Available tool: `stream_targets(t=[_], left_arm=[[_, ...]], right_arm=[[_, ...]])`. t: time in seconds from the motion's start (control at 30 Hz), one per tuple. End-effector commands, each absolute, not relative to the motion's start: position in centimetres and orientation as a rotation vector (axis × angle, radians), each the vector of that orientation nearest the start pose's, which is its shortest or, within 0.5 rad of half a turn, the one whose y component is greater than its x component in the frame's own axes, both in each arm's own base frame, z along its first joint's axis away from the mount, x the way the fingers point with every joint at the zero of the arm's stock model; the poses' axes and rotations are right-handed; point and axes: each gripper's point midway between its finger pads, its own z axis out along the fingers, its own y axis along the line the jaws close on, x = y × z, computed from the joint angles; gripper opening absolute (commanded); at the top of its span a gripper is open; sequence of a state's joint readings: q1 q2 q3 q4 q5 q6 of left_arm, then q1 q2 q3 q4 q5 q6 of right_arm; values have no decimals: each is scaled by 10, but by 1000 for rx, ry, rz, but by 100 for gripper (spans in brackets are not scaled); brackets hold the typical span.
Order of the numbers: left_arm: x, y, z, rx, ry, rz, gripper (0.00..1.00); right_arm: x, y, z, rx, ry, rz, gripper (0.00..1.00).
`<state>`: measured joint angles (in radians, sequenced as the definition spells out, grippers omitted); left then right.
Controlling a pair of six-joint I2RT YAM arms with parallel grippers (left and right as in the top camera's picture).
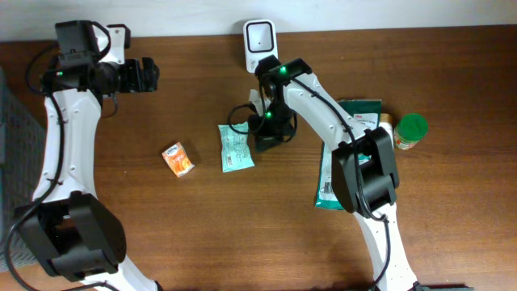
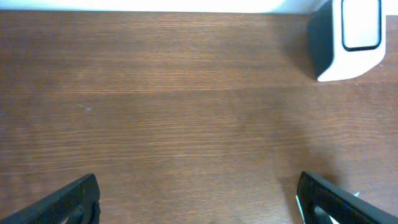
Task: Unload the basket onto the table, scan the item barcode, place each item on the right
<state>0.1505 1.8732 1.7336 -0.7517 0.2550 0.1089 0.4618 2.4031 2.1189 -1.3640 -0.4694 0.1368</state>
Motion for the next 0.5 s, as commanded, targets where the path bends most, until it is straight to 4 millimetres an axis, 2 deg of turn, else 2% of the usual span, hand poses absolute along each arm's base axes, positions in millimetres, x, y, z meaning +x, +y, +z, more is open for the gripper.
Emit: stream_targets(t=[0.0,0.03,0.1,0.17,0.2,0.27,0.3,0.33,0.4,0.47], left_arm=[[499,7,215,111,2410,-252,99],[499,5,215,114,2410,-253,99],[500,12,214,97,2415,-208,99],[501,24,213,65,2421,-129,99],[501,29,213,-1,2422,-145,99],[501,43,213,-253,2412,-213,99],[500,48,213,-316,2407,-228,99],[499,57,213,-408,2395,-238,99],[499,61,213,-436,2391,-241,99],[499,62,213,-436,2391,-241,99]], right_arm=[[352,261,48,-527,3291,454,25],[357,257,46,-553,3270,399,34],[372,264,57,-676,3163,435,41],[398,279,72,-690,3029,474,41],[410,289,77,-685,2965,494,41],[427,308,85,-696,2854,551,40],[431,317,86,-698,2819,572,40],[436,332,85,-686,2779,595,39],[441,362,80,-667,2717,643,33],[441,389,66,-664,2682,663,33]])
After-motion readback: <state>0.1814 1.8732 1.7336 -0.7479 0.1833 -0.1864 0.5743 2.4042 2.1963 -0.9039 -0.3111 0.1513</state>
